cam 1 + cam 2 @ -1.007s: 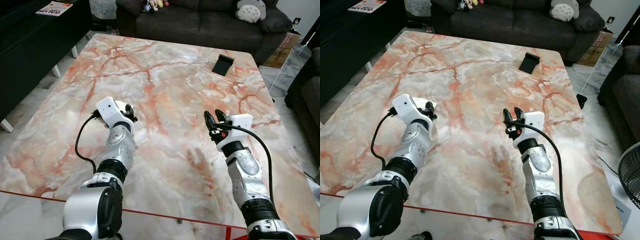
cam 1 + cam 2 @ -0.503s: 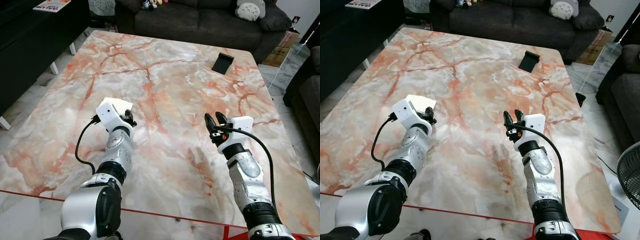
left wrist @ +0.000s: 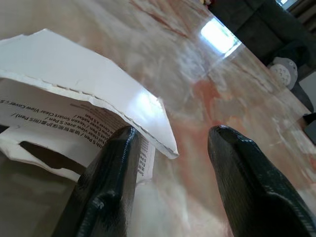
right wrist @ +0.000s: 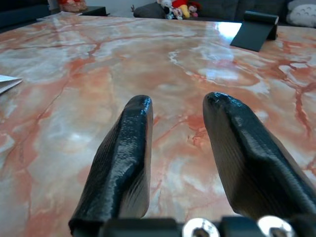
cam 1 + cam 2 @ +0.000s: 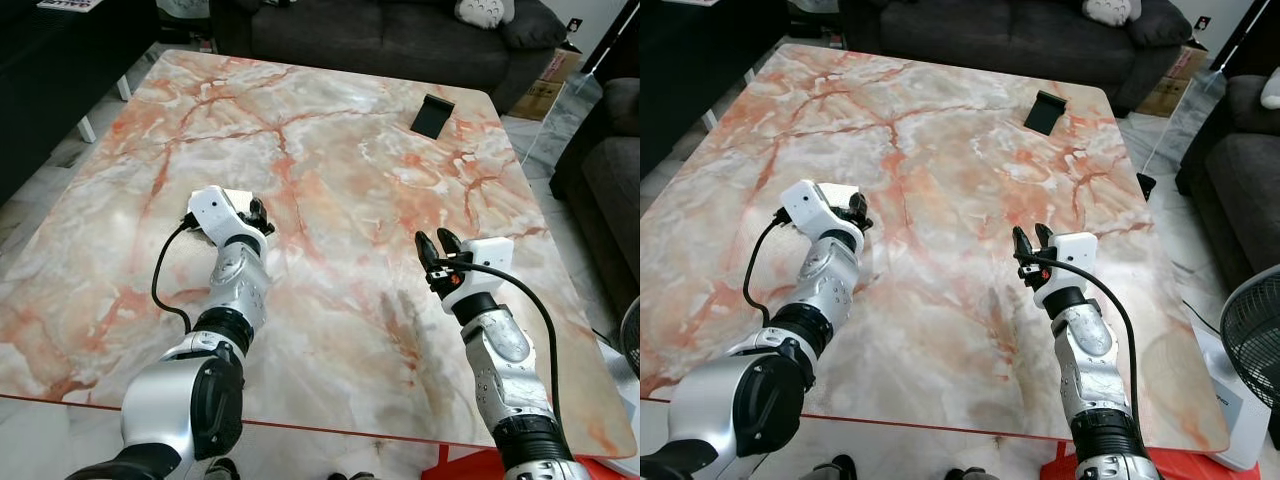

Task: Picking trash to rubbish bin

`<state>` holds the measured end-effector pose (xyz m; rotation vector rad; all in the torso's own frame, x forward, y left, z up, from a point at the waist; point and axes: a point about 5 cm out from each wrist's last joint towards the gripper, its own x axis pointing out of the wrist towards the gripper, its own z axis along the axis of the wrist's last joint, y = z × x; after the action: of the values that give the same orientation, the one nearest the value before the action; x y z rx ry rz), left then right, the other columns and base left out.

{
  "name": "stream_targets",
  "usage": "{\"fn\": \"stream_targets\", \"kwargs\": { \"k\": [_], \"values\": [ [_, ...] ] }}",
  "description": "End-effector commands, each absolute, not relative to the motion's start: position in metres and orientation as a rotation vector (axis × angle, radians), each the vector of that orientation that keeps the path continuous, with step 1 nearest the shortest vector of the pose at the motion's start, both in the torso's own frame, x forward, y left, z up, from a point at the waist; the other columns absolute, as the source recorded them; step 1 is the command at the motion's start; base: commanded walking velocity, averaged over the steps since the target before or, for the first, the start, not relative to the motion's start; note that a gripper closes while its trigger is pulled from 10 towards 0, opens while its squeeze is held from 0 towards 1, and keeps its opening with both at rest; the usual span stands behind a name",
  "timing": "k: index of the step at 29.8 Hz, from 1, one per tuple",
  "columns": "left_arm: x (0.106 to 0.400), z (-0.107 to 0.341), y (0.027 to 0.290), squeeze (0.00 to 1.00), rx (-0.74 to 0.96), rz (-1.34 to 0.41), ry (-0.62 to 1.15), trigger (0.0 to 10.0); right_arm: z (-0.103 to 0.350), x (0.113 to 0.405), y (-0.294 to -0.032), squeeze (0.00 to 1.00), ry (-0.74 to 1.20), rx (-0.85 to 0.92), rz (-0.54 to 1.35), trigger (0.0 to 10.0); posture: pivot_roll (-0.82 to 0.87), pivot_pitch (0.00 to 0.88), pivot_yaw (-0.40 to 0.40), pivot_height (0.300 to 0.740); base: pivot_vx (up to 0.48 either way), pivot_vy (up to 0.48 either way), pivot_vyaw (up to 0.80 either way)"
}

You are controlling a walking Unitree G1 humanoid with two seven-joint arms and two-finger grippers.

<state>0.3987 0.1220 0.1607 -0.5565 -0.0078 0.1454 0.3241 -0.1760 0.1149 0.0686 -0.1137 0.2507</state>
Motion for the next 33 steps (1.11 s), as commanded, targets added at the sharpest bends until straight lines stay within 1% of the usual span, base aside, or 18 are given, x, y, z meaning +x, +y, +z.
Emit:
{"fn": "stream_targets", "kwargs": {
  "k": [1, 2, 3, 5, 6, 21, 33],
  "values": [
    [0.399, 0.159, 0.118, 0.00, -0.563, 0.134, 0.009, 10.0, 0.116, 0.322, -0.180, 0.00, -0.110, 0.057, 0.248, 10.0, -0.22, 0.159, -0.139, 0.740, 0.000, 0.000, 0.00],
    [0.399, 0.159, 0.119, 0.00, -0.564, 0.135, 0.010, 9.6, 0.115, 0.321, -0.180, 0.00, -0.108, 0.056, 0.248, 10.0, -0.23, 0.160, -0.140, 0.740, 0.000, 0.000, 0.00],
    [0.399, 0.158, 0.120, 0.00, -0.566, 0.141, 0.010, 0.9, 0.115, 0.320, -0.181, 0.00, -0.105, 0.055, 0.247, 10.0, -0.23, 0.160, -0.141, 0.740, 0.000, 0.000, 0.00],
    [0.399, 0.158, 0.120, 0.00, -0.567, 0.143, 0.009, 0.9, 0.115, 0.319, -0.181, 0.00, -0.103, 0.055, 0.247, 10.0, -0.23, 0.161, -0.142, 0.740, 0.000, 0.000, 0.00],
    [0.398, 0.157, 0.122, 0.00, -0.566, 0.150, 0.011, 0.0, 0.114, 0.319, -0.181, 0.00, -0.101, 0.054, 0.248, 10.0, -0.23, 0.162, -0.142, 0.740, 0.000, 0.000, 0.00],
    [0.397, 0.153, 0.129, 0.00, -0.581, 0.189, 0.017, 0.0, 0.114, 0.316, -0.182, 0.00, -0.089, 0.052, 0.255, 10.0, -0.24, 0.165, -0.150, 0.740, 0.000, 0.000, 0.00],
    [0.397, 0.152, 0.130, 0.00, -0.596, 0.201, 0.021, 0.0, 0.114, 0.316, -0.182, 0.00, -0.084, 0.052, 0.258, 10.0, -0.23, 0.162, -0.149, 0.740, 0.000, 0.000, 0.00]
  ]
}}
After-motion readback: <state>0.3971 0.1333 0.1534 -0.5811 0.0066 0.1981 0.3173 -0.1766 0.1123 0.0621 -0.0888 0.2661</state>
